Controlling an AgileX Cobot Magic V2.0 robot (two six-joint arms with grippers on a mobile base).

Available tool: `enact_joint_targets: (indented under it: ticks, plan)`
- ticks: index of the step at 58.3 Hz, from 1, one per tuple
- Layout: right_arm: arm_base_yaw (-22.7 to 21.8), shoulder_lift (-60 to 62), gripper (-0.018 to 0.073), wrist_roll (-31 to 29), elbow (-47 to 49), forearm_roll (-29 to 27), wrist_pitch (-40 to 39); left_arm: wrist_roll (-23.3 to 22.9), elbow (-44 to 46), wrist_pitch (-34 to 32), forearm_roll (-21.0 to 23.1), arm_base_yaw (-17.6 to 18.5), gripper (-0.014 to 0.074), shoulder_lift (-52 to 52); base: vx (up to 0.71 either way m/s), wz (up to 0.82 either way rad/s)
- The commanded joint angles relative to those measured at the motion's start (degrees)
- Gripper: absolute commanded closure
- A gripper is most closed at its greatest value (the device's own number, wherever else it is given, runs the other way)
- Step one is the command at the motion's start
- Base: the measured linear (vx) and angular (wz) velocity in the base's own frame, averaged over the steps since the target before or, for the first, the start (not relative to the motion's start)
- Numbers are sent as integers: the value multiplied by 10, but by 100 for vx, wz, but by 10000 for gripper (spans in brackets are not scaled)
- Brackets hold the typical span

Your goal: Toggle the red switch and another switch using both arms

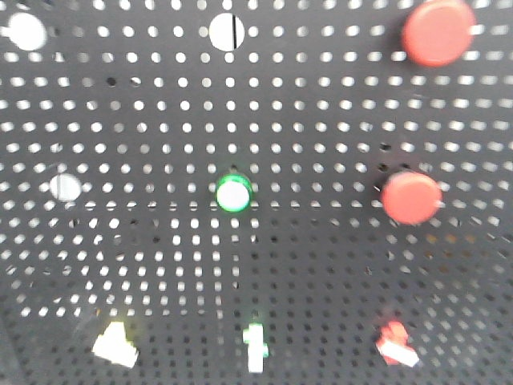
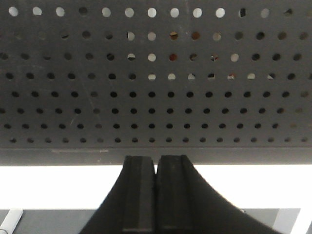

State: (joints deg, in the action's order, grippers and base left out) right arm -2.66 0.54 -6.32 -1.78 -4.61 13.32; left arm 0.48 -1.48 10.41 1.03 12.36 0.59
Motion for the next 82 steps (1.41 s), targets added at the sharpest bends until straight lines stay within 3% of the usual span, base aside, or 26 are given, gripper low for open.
enact_joint_targets:
  ticks: [1,36,46,53,57,63,67,71,77,82]
  plan:
    - [-4,7,566,-1,-3,3,-49,-5,-11,-46,2,0,594,11,5,1]
    - [-4,7,566,-1,-3,3,-65,-5,-11,-60,-2,0,594,11,0,0]
    - [-4,7,566,-1,-3,3,-138,-5,-6,-126,-3,-1,594,11,0,0]
    - [-2,7,566,3,4,1,-271,-12,-1,-239,4,-1,594,11,0,0]
    - [-2,7,566,14,33,1,-293,-25,31,-242,13,-1,594,10,0,0]
    - [-2,2,566,14,111,3,-212,-22,119,-132,11,-1,594,-7,0,0]
    - [-2,-23,566,14,188,2,-116,-5,187,-46,7,-1,594,-41,0,0]
    - [-2,-59,566,14,251,-2,-19,11,238,-1,6,-1,594,-83,0,0]
    - [-2,-121,566,14,325,-4,71,35,291,22,6,-1,594,-148,0,0]
    - [-2,-156,566,14,354,-4,82,37,309,6,6,-1,594,-191,0,0]
